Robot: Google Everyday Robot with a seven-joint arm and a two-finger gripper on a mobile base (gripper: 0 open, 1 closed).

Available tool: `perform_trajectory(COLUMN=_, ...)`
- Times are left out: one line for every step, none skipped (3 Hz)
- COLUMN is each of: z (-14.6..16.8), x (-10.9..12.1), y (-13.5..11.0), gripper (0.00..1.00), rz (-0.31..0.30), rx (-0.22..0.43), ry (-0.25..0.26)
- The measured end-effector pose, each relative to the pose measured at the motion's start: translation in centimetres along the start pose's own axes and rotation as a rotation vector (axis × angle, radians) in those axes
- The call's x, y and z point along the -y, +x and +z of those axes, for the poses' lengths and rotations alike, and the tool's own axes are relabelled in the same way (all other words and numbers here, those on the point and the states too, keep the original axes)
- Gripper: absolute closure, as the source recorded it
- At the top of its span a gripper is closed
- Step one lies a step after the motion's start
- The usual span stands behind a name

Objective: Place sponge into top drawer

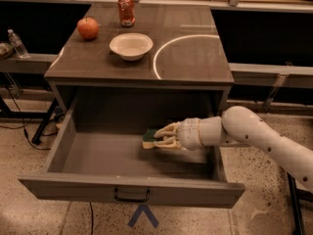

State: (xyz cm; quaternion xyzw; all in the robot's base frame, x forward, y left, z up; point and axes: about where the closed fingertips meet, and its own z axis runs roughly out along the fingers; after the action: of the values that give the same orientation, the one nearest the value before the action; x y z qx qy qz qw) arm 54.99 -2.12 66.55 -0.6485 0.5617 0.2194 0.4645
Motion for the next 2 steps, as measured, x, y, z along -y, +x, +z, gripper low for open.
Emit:
perform_trajectory(z=0.00, x=0.17, y=0.69, gripper=0.30, rz=0.004, rx=-0.021, ry=0.010)
perform_trajectory(z=-0.67, x=-0.06, y=0.23, gripper=0.06, rz=0.014, rx=-0.008, ry=0.029)
